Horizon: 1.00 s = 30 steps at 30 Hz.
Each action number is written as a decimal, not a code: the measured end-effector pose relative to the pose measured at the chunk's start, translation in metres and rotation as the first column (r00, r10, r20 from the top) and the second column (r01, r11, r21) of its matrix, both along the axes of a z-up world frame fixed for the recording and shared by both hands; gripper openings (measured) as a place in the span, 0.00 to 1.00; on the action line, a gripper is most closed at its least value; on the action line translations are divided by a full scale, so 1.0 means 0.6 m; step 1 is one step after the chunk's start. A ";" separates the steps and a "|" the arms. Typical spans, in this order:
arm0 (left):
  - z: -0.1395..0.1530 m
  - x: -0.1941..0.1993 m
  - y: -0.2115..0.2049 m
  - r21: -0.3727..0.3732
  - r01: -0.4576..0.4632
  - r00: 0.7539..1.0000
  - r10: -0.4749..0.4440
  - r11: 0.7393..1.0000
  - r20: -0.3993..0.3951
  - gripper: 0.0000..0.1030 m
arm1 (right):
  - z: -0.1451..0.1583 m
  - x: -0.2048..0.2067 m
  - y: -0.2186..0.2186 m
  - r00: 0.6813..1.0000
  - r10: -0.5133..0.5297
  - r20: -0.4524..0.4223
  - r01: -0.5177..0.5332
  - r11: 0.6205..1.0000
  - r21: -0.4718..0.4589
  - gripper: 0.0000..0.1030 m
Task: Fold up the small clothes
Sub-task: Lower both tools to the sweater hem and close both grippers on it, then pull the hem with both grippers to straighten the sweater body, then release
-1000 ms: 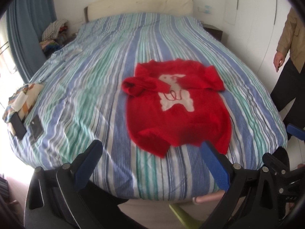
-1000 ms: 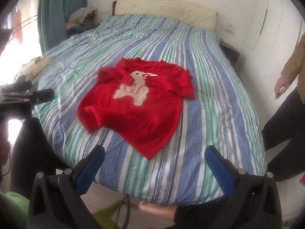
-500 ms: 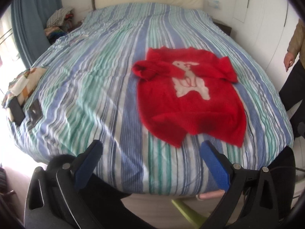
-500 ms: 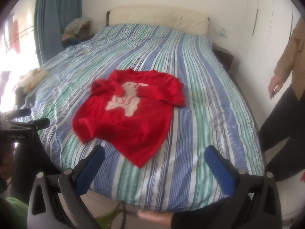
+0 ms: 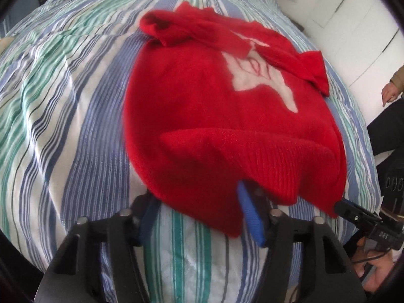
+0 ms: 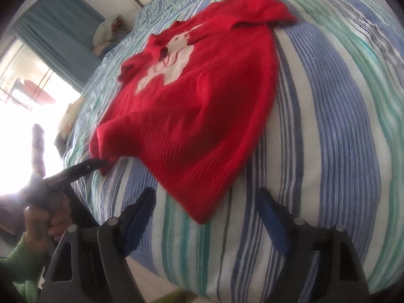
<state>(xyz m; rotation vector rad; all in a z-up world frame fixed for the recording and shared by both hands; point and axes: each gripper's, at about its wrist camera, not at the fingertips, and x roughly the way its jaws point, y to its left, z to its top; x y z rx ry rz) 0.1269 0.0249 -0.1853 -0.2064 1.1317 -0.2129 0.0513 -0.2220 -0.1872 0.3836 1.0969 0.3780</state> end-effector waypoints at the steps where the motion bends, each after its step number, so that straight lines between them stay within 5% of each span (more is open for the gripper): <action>1: -0.001 0.003 0.001 -0.035 0.023 0.999 -0.024 0.999 -0.028 0.05 | -0.007 -0.001 -0.002 1.000 -0.010 0.023 0.009 0.999 0.043 0.61; 2: 0.007 0.002 0.010 -0.079 0.032 0.999 -0.035 0.996 -0.041 0.04 | -0.011 -0.002 -0.008 0.999 -0.026 0.027 0.024 0.998 0.064 0.17; 3: 0.023 -0.002 0.022 -0.101 0.040 0.999 -0.043 0.994 -0.031 0.04 | -0.013 -0.002 -0.018 0.998 -0.056 0.000 0.056 0.996 0.071 0.05; 5: 0.066 -0.016 0.046 -0.066 0.085 0.996 -0.084 0.994 0.004 0.04 | 0.011 -0.017 -0.055 0.993 -0.120 -0.007 0.119 0.981 0.151 0.04; 8: 0.105 -0.033 0.076 -0.049 0.156 0.988 -0.157 0.986 -0.008 0.04 | 0.086 -0.040 -0.099 0.993 -0.118 0.013 0.116 0.986 0.124 0.04; 12: 0.063 -0.031 0.057 0.065 0.213 0.975 -0.208 0.975 -0.081 0.04 | 0.136 -0.040 -0.107 0.997 -0.081 0.008 0.080 0.995 0.051 0.04; 14: 0.021 -0.025 0.046 0.123 0.203 0.971 -0.185 0.971 -0.149 0.03 | 0.109 -0.023 -0.080 0.999 -0.048 -0.022 0.047 0.998 -0.040 0.04; 17: 0.027 -0.031 0.072 0.074 0.135 0.980 -0.122 0.988 -0.160 0.03 | 0.039 -0.012 -0.054 0.993 -0.047 -0.110 0.027 0.984 -0.175 0.04; 20: 0.054 -0.042 0.081 0.123 0.138 0.985 -0.122 0.983 -0.125 0.02 | 0.043 -0.026 -0.057 0.990 -0.093 -0.107 0.073 0.981 -0.179 0.03; 23: 0.014 -0.033 0.071 0.192 0.146 0.980 -0.114 0.970 -0.166 0.02 | 0.062 -0.036 -0.049 0.992 -0.100 -0.081 0.083 0.977 -0.199 0.03; 27: -0.019 -0.038 0.048 0.296 0.171 0.981 -0.134 0.940 -0.142 0.02 | -0.013 -0.025 -0.040 0.985 -0.087 -0.151 0.044 0.962 -0.269 0.02; 30: -0.018 -0.045 0.045 0.315 0.136 0.988 -0.107 0.939 -0.109 0.04 | -0.008 -0.022 -0.038 0.986 -0.101 -0.134 0.061 0.960 -0.274 0.03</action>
